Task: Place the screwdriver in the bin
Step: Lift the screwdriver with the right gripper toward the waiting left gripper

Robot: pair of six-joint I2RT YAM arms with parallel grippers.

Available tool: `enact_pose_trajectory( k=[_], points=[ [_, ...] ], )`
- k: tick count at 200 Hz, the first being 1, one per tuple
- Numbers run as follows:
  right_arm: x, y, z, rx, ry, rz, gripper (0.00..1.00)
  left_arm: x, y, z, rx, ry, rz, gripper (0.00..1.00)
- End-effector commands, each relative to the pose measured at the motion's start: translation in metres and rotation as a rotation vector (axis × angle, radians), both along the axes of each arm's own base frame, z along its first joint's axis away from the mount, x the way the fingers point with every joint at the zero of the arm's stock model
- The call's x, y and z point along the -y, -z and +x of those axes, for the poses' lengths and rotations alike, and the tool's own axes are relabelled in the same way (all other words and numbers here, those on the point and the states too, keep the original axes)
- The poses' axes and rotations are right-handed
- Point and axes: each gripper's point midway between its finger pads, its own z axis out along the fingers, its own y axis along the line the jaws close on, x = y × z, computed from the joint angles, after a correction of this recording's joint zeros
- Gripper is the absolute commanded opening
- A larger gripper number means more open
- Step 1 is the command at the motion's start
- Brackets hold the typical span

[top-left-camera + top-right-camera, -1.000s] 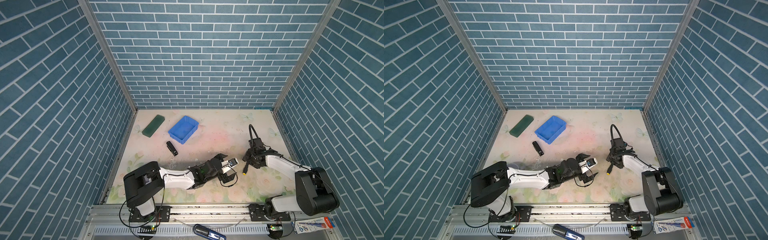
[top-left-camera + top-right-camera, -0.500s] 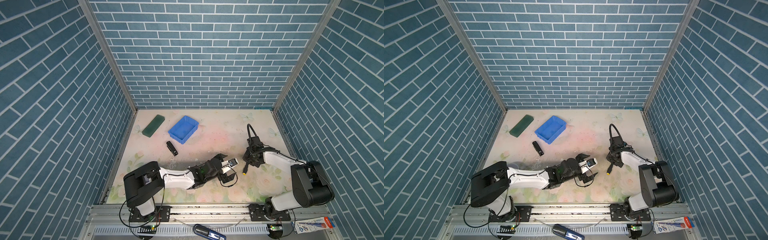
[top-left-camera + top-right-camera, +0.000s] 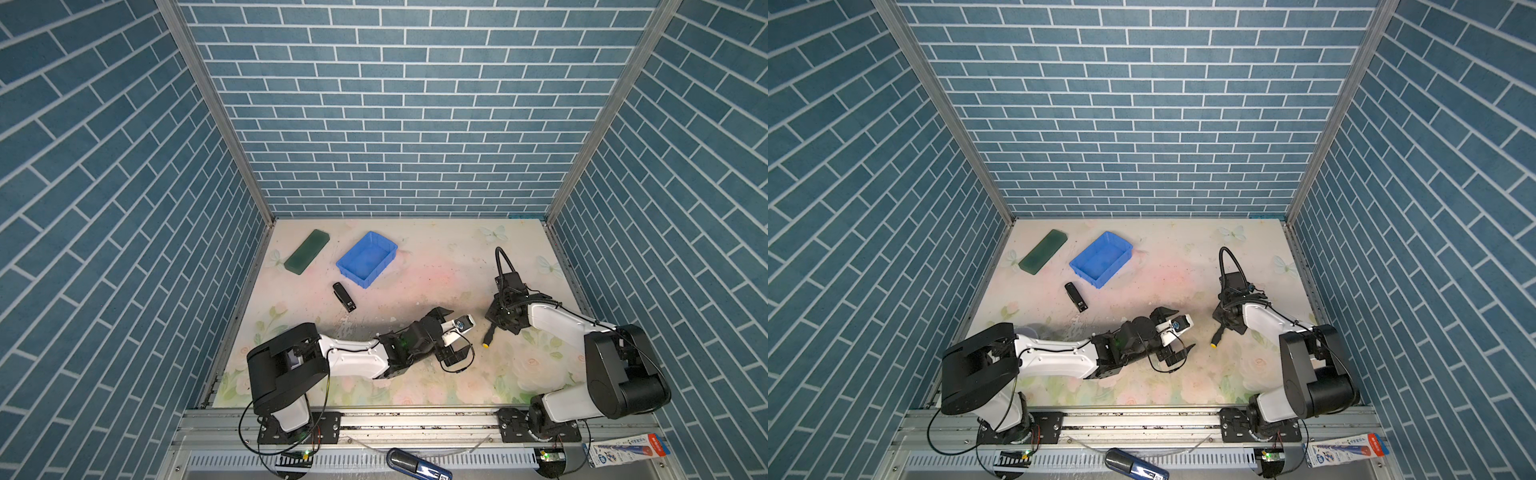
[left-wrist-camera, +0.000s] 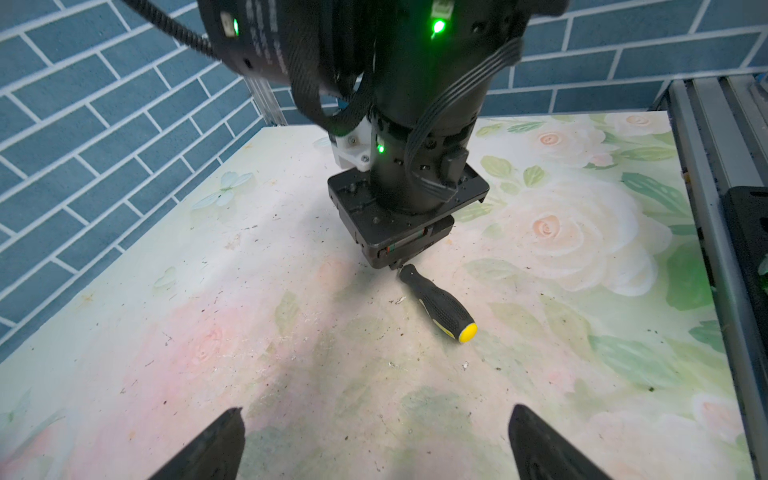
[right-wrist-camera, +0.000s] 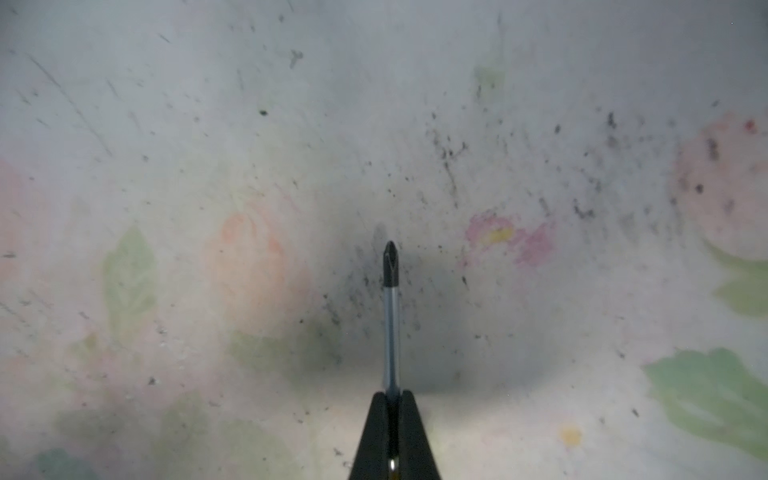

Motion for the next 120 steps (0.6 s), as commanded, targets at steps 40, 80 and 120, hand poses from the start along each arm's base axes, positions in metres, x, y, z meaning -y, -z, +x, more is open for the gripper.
enact_pose_trajectory(
  k=[40, 80, 120],
  points=[
    [-0.006, -0.075, 0.037, 0.348, -0.045, 0.028, 0.0, -0.02, -0.011, 0.047, -0.251, -0.189, -0.171, 1.0],
    [-0.031, -0.141, 0.058, 0.655, -0.243, 0.046, 0.0, -0.011, -0.026, 0.064, -0.424, -0.161, -0.25, 1.0],
    [-0.063, -0.19, 0.063, 0.922, -0.402, 0.112, 0.0, 0.0, -0.046, 0.075, -0.581, -0.09, -0.361, 1.0]
  ],
)
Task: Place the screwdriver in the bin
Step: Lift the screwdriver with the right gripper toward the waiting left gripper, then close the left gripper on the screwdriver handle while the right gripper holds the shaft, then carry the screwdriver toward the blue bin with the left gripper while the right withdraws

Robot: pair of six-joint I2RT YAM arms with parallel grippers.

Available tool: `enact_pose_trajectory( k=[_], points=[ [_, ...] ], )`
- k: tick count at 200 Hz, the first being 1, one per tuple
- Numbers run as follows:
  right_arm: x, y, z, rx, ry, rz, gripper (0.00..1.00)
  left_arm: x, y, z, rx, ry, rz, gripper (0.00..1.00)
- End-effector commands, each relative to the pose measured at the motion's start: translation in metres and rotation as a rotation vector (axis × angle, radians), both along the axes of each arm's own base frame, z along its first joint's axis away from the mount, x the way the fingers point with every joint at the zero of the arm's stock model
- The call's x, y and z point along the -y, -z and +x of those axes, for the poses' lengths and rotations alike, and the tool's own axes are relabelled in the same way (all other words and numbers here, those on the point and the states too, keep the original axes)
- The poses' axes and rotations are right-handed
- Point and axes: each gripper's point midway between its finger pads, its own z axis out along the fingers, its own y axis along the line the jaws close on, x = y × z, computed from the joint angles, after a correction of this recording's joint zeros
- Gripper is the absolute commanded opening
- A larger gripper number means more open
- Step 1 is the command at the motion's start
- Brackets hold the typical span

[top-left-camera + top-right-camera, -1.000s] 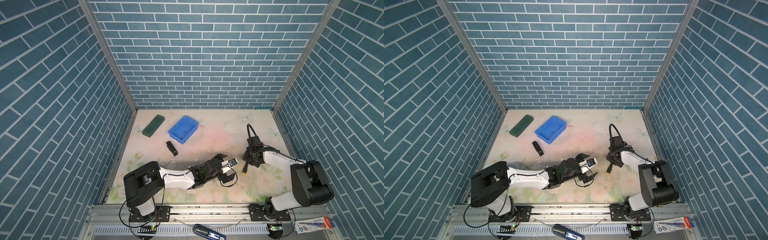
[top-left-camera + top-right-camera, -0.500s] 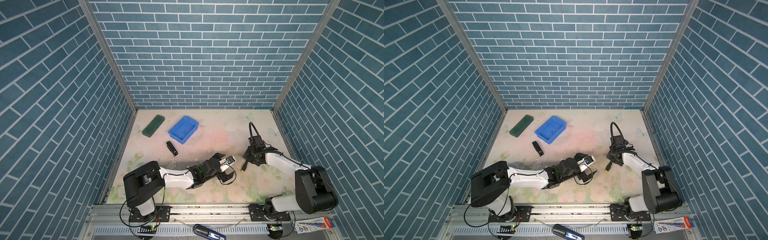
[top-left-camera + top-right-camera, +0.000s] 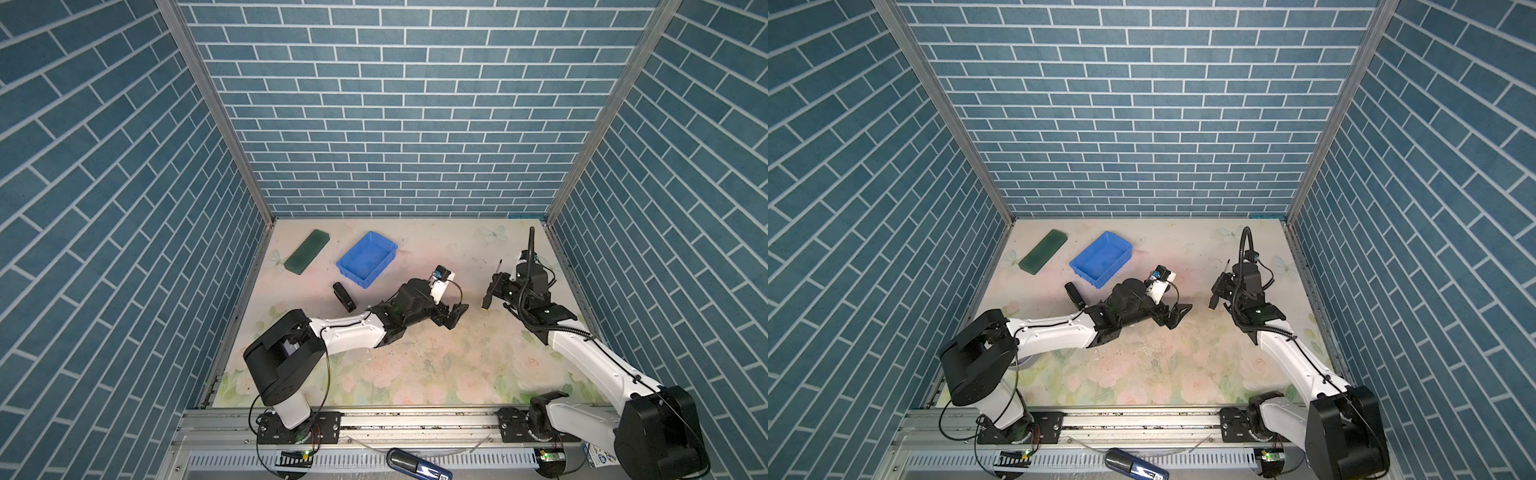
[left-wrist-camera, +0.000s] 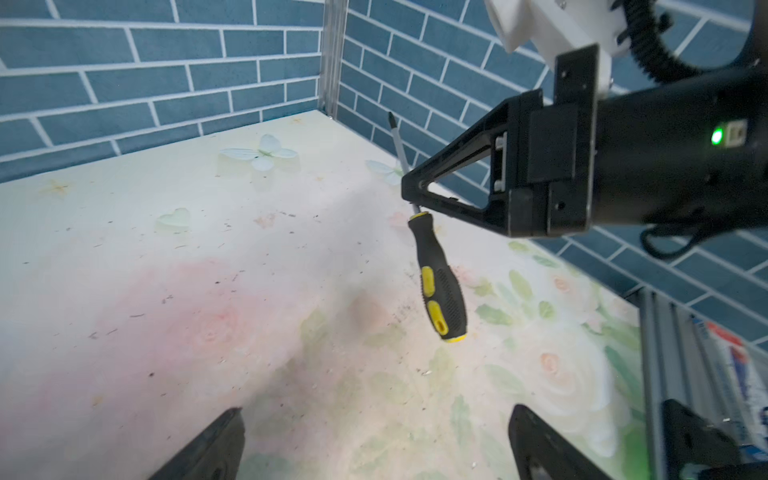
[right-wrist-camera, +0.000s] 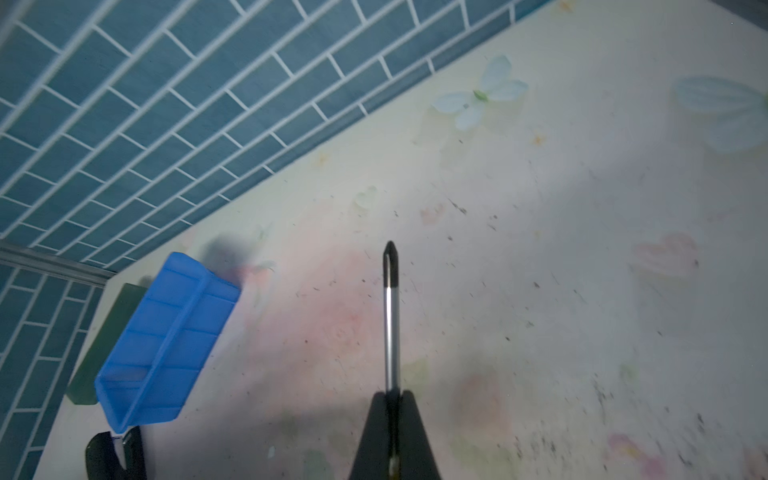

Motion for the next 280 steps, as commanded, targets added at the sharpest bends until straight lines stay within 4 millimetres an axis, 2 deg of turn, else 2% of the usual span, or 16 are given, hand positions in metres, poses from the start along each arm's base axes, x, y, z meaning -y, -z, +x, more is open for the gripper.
enact_pose_trajectory(
  k=[1, 26, 47, 90, 130, 182, 203, 224, 255, 272, 280],
  points=[
    [-0.027, -0.043, 0.005, 0.239, -0.152, 0.009, 0.0, 0.007, 0.002, -0.002, -0.16, 0.062, -0.083, 1.0],
    [-0.05, -0.058, 0.0, 0.339, -0.273, 0.041, 0.0, 0.01, -0.011, 0.008, -0.219, 0.077, -0.193, 0.99],
    [-0.065, -0.067, -0.004, 0.378, -0.342, 0.073, 0.0, 0.015, -0.015, 0.01, -0.22, 0.096, -0.203, 0.96],
    [-0.083, -0.078, -0.008, 0.404, -0.401, 0.178, 0.0, 0.019, -0.013, 0.017, -0.204, 0.085, -0.215, 0.81],
    [-0.097, -0.082, -0.011, 0.414, -0.448, 0.249, 0.0, 0.022, -0.013, 0.023, -0.184, 0.078, -0.217, 0.6],
    [-0.105, -0.076, -0.015, 0.379, -0.483, 0.273, 0.0, 0.013, -0.015, 0.035, -0.109, 0.028, -0.189, 0.43],
    [-0.105, -0.074, -0.018, 0.369, -0.482, 0.274, 0.0, 0.012, -0.016, 0.035, -0.09, 0.028, -0.175, 0.33],
    [-0.103, -0.072, -0.018, 0.363, -0.473, 0.265, 0.0, 0.012, -0.017, 0.034, -0.085, 0.036, -0.179, 0.28],
    [-0.102, -0.067, -0.019, 0.348, -0.466, 0.255, 0.0, 0.01, -0.014, 0.032, -0.083, 0.033, -0.181, 0.06],
    [-0.1, -0.066, -0.018, 0.339, -0.457, 0.244, 0.0, 0.006, -0.015, 0.032, -0.07, 0.018, -0.179, 0.01],
    [-0.099, -0.066, -0.017, 0.339, -0.45, 0.235, 0.16, 0.003, -0.014, 0.032, -0.064, 0.01, -0.171, 0.0]
  ],
)
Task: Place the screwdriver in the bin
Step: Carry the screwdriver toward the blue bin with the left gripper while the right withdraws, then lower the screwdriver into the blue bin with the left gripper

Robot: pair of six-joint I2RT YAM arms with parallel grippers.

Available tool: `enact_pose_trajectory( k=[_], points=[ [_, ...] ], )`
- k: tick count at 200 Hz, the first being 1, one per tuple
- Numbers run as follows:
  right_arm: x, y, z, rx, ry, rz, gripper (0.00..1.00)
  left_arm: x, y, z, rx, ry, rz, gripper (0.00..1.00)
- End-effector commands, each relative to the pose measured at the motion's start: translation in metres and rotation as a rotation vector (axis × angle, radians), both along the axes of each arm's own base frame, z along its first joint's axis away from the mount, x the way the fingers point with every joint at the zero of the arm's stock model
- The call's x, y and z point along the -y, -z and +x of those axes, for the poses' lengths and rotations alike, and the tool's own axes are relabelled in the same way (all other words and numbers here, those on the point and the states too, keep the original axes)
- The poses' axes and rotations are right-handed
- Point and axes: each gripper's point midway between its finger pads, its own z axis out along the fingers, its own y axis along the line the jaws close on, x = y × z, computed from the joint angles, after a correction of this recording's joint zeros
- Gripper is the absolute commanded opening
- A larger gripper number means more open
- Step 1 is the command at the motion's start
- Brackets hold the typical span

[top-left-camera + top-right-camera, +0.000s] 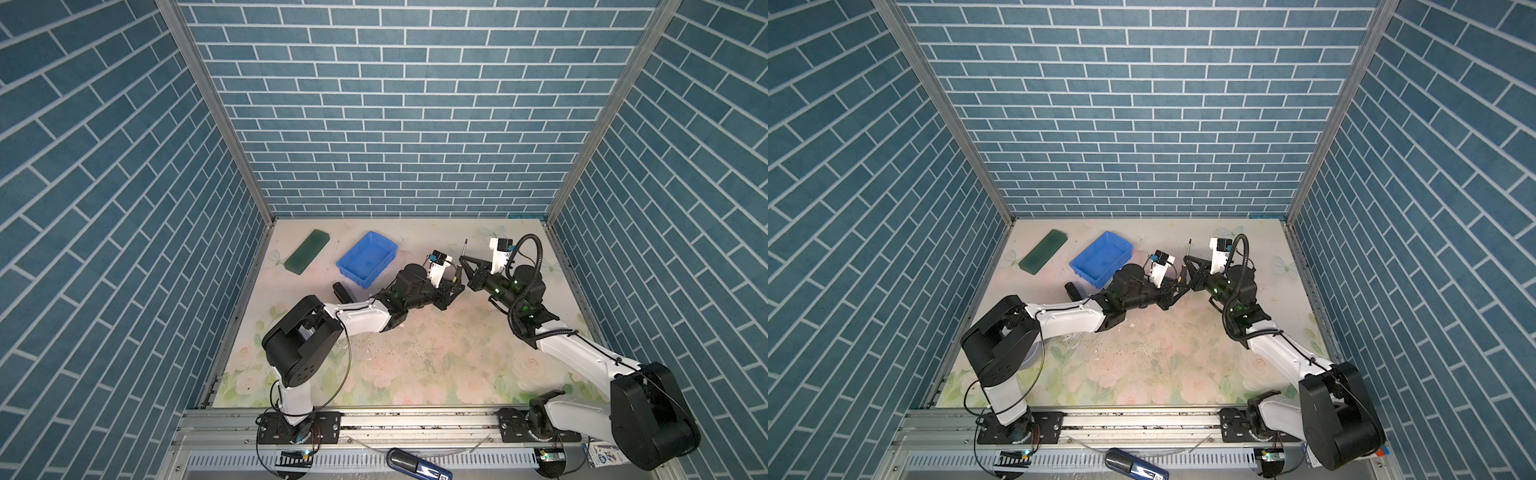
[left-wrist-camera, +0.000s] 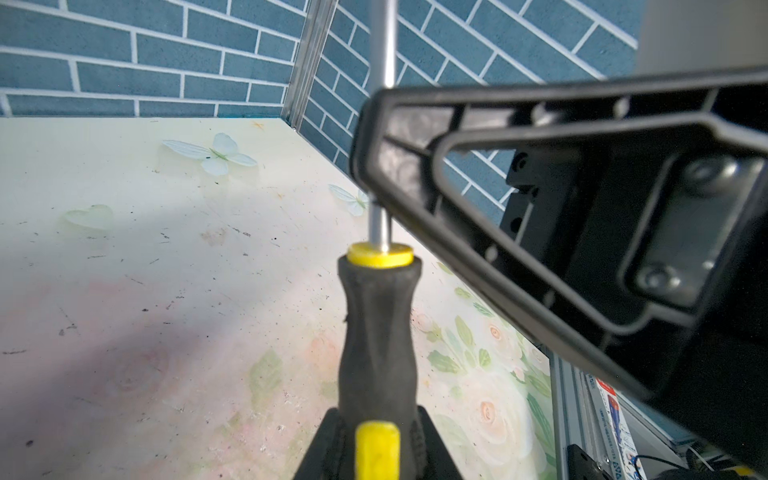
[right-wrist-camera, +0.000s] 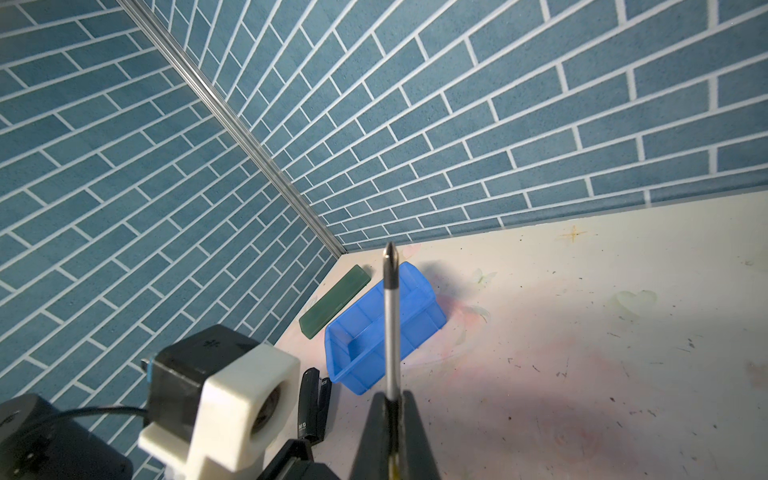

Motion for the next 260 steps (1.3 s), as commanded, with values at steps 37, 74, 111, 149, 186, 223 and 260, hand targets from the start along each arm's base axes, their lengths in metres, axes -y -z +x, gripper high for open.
enact_pose_trajectory(
  k=[37, 74, 111, 149, 186, 223, 260],
  points=[
    [0.003, 0.002, -0.007, -0.001, 0.014, -0.035, 0.71, -0.025, -0.005, 0.01, 0.076, -0.09, 0.077, 0.0],
    [0.0, 0.004, -0.014, 0.014, 0.016, -0.104, 0.85, -0.064, 0.006, 0.028, 0.041, -0.193, 0.189, 0.0],
    [-0.014, 0.003, -0.019, 0.044, -0.013, -0.162, 0.9, -0.116, 0.014, 0.052, 0.014, -0.284, 0.305, 0.0],
    [-0.04, -0.001, -0.019, 0.085, -0.065, -0.211, 0.92, -0.174, 0.018, 0.082, -0.005, -0.334, 0.492, 0.0],
    [-0.068, -0.003, -0.022, 0.123, -0.124, -0.254, 0.92, -0.225, 0.027, 0.106, 0.0, -0.33, 0.731, 0.0],
    [-0.085, -0.004, -0.025, 0.153, -0.163, -0.287, 0.92, -0.264, 0.034, 0.129, -0.029, -0.322, 0.906, 0.0],
    [-0.094, -0.009, -0.026, 0.178, -0.177, -0.298, 0.92, -0.285, 0.054, 0.142, -0.081, -0.284, 1.027, 0.0]
  ],
)
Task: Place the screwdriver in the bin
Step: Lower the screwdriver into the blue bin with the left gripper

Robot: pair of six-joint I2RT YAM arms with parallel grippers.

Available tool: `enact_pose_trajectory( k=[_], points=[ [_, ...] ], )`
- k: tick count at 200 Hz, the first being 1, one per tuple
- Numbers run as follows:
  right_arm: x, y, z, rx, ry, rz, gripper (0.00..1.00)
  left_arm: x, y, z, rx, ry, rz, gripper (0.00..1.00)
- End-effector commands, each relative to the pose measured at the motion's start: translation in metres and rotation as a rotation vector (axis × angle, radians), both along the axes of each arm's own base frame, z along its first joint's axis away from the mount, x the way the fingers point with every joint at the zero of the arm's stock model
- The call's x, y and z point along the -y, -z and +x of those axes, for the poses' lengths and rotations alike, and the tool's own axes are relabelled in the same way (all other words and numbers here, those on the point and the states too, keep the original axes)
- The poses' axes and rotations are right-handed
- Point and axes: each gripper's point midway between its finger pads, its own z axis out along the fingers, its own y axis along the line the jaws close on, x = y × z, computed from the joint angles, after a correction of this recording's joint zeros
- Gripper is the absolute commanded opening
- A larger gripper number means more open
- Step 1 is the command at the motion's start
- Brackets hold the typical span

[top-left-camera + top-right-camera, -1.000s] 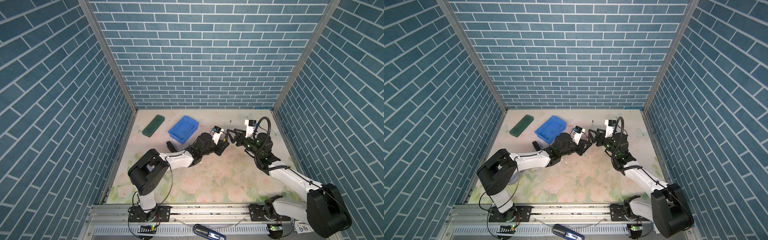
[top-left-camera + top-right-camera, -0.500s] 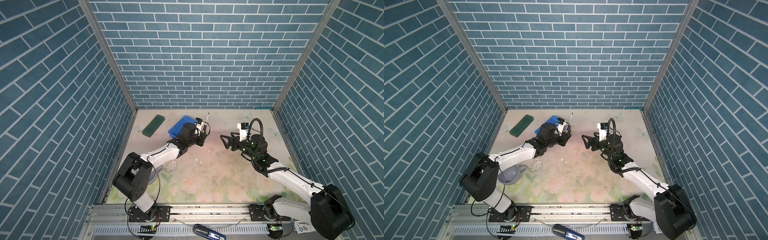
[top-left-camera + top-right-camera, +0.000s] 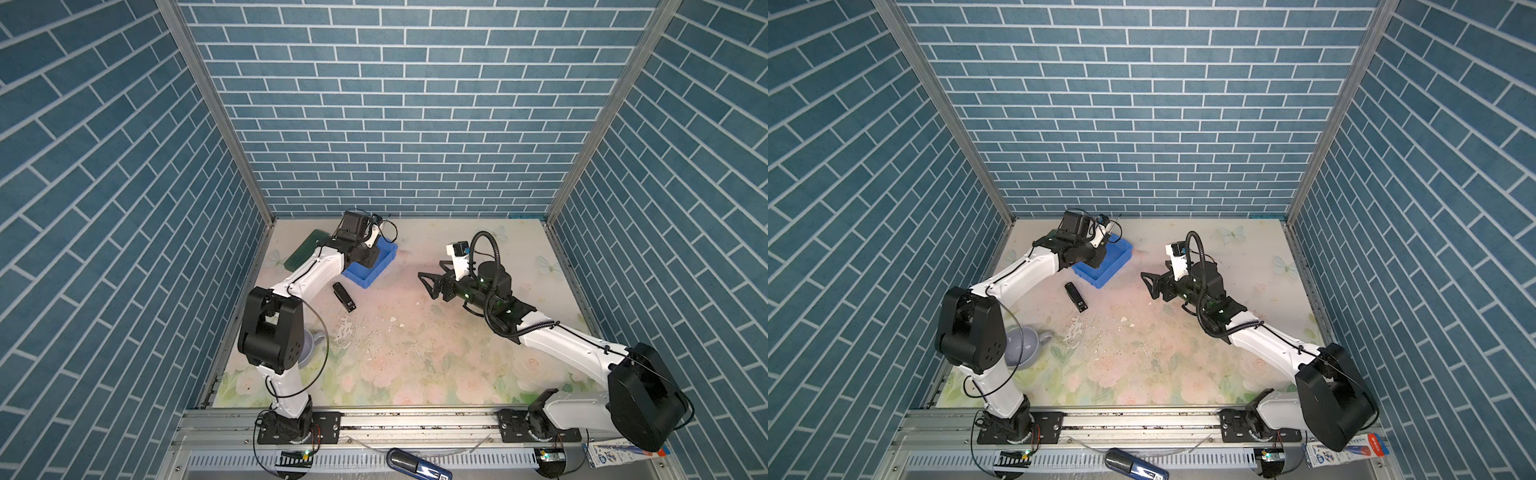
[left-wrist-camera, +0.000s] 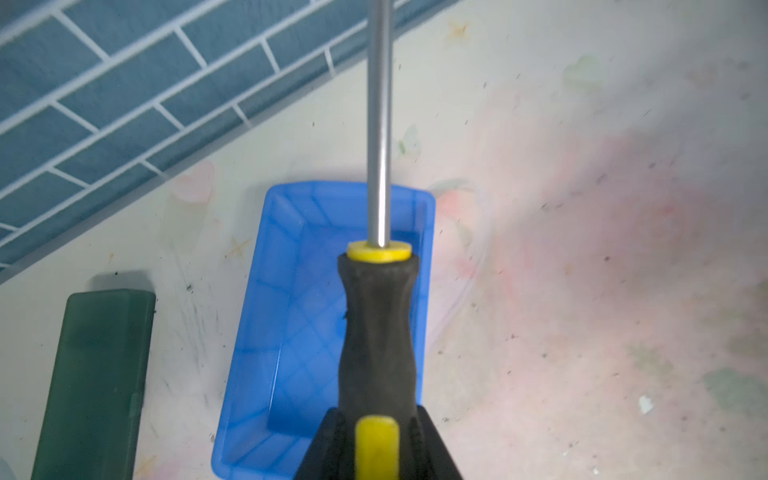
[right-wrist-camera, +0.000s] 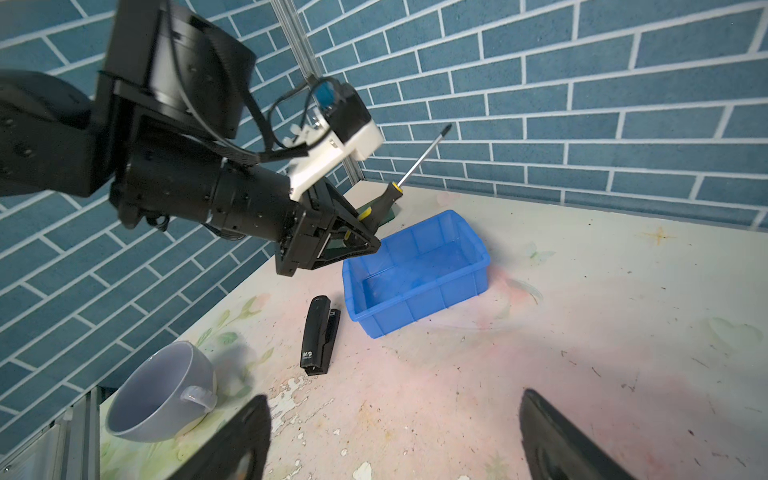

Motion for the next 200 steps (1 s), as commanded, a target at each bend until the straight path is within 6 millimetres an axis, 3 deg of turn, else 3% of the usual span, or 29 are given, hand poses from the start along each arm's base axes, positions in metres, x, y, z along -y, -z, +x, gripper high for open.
enact_pose_trajectory(
  k=[1, 90, 138, 155, 200],
  points=[
    [-0.007, -0.021, 0.005, 0.08, -0.005, -0.01, 0.92, -0.02, 0.025, -0.007, -0.113, 0.039, 0.135, 0.0],
    [0.002, -0.014, 0.003, 0.066, 0.035, -0.048, 0.91, -0.041, 0.085, 0.015, -0.316, 0.109, 0.371, 0.0],
    [0.006, -0.008, 0.003, 0.055, 0.056, -0.053, 0.9, -0.044, 0.099, 0.012, -0.351, 0.131, 0.401, 0.0],
    [0.006, -0.008, 0.003, 0.055, 0.056, -0.054, 0.9, -0.045, 0.1, 0.011, -0.352, 0.131, 0.401, 0.07],
    [0.004, -0.01, 0.004, 0.051, 0.053, -0.049, 0.9, -0.041, 0.087, 0.011, -0.315, 0.133, 0.378, 0.45]
  ],
)
